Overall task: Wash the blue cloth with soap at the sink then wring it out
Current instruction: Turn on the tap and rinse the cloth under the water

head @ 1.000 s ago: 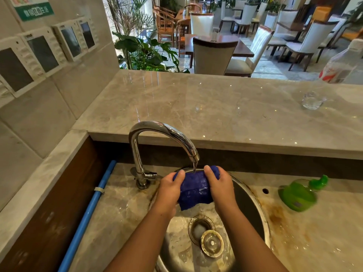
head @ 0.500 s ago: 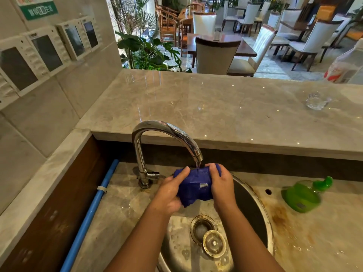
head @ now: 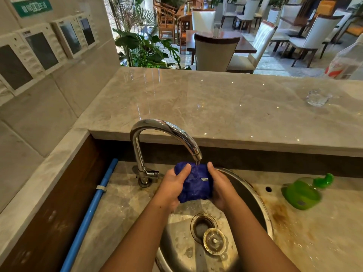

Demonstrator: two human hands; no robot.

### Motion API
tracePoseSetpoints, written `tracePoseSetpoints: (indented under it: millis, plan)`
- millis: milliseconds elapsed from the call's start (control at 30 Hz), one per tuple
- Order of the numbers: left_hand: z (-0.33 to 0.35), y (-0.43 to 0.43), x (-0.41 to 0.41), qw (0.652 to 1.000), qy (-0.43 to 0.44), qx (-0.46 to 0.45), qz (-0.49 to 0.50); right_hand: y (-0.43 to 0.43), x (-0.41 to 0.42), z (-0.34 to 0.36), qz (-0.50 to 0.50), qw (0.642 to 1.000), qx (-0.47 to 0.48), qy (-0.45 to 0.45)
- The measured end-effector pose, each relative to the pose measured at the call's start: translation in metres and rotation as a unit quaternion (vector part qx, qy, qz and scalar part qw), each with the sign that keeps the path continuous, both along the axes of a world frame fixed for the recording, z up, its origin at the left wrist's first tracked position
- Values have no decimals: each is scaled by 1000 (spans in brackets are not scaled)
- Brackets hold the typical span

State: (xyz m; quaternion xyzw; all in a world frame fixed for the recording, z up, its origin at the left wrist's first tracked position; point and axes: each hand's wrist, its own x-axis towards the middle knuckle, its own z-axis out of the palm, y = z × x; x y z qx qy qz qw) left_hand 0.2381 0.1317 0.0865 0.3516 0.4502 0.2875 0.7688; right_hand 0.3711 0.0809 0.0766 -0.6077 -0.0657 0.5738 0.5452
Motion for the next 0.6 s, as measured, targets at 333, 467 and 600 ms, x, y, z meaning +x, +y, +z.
tracePoseSetpoints:
  millis: [333,467,600]
  plan:
    - [-5,9,-6,997,69,28,-38,-4,6,-9,21,994,34,-101]
    - [-13,-1,8,995,84,9,54,-6,-21,7,4,923,104,-371]
    - [-14,-3,17,996,34,-55,57,-4,-53,10,5,885,133,-447]
